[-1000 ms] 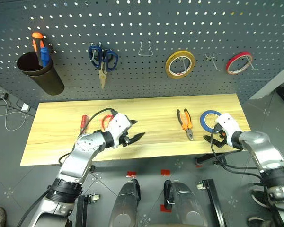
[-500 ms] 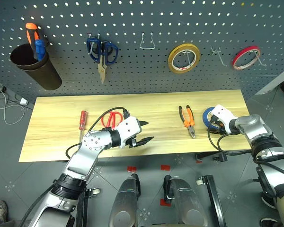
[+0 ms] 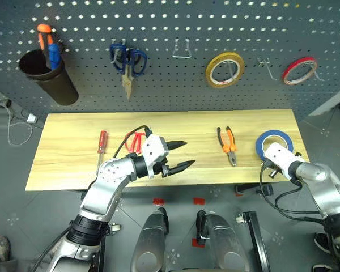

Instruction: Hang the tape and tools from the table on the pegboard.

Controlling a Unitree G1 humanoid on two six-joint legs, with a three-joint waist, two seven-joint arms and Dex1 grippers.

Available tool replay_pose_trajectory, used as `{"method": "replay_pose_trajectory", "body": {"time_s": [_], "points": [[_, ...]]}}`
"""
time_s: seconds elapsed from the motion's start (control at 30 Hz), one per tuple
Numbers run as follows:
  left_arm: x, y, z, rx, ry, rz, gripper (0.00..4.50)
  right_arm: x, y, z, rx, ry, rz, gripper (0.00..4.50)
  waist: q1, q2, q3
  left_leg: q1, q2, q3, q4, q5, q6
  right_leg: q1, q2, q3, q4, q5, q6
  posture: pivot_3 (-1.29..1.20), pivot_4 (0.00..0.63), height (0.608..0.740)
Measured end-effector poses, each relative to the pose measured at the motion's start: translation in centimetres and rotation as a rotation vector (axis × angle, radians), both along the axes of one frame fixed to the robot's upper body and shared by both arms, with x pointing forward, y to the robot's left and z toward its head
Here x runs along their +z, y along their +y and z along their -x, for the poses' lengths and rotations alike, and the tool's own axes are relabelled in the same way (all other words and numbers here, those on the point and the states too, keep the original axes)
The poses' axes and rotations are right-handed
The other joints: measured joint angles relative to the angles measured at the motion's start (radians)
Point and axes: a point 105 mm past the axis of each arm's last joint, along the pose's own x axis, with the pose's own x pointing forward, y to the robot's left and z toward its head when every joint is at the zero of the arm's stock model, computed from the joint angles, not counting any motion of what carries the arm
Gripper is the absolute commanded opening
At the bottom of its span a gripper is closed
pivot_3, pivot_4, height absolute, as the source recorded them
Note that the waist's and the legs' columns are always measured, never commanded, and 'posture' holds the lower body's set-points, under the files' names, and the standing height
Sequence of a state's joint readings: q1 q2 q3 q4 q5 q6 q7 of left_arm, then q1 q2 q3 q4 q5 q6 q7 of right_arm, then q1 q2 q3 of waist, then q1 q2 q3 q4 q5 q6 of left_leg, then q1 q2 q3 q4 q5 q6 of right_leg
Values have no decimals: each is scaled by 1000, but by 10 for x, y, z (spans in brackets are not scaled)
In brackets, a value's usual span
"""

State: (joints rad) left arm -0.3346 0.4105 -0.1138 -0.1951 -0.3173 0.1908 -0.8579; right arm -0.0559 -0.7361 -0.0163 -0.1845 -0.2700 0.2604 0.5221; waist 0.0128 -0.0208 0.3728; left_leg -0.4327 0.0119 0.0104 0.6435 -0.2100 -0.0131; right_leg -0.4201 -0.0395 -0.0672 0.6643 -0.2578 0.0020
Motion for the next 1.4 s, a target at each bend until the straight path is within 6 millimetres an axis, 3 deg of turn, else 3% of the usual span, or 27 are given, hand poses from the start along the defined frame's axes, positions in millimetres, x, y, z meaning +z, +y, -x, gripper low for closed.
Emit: {"method": "replay_pose_trajectory", "body": {"time_s": [0.17,0.3,0.47,0.67,0.73,0.97,1.1,1.2,1.4], "points": [[31,-3,-9,19,-48,110,3142,69,50,11,174,-357,83,684,-18,0,0,0,0,1,1,1,-1,0,1,2,0,2,3,-67,355,740],[52,-7,-14,19,-86,158,3142,108,60,-2,220,-521,109,684,-17,-1,0,0,-1,1,2,2,1,0,1,3,0,3,6,-67,349,740],[54,-5,-18,34,-89,158,3142,112,54,-25,223,-527,74,684,-17,-1,0,0,-1,1,2,2,1,0,1,2,-1,3,5,-62,346,740],[48,-3,-21,49,-65,153,3142,123,47,-72,226,-521,28,684,-24,-1,0,-1,-1,2,1,2,1,0,0,2,-1,6,0,-52,343,740],[47,-2,-22,54,-62,150,3142,121,48,-77,235,-513,-5,684,-23,-1,0,-1,-1,2,1,2,1,0,0,1,-1,6,0,-49,343,740],[34,8,-24,91,-33,115,3142,105,62,-71,251,-467,-153,3006,-16,-1,0,-1,-1,1,1,2,1,0,-1,1,-1,6,-1,-50,347,740],[13,36,-37,182,35,53,3142,64,77,-49,161,-323,-341,4384,-15,-1,0,-1,0,1,1,2,1,0,0,1,0,6,-1,-62,355,740],[-4,58,-36,188,51,-76,3142,32,89,-39,28,-142,-517,4450,-25,-1,0,-1,0,2,2,2,1,-1,0,3,0,7,-1,-63,365,740],[-39,80,-24,129,109,-274,3142,14,111,-45,-175,45,-686,4450,-34,-1,0,0,0,1,1,2,1,-2,0,2,0,6,-1,-57,375,740]]}}
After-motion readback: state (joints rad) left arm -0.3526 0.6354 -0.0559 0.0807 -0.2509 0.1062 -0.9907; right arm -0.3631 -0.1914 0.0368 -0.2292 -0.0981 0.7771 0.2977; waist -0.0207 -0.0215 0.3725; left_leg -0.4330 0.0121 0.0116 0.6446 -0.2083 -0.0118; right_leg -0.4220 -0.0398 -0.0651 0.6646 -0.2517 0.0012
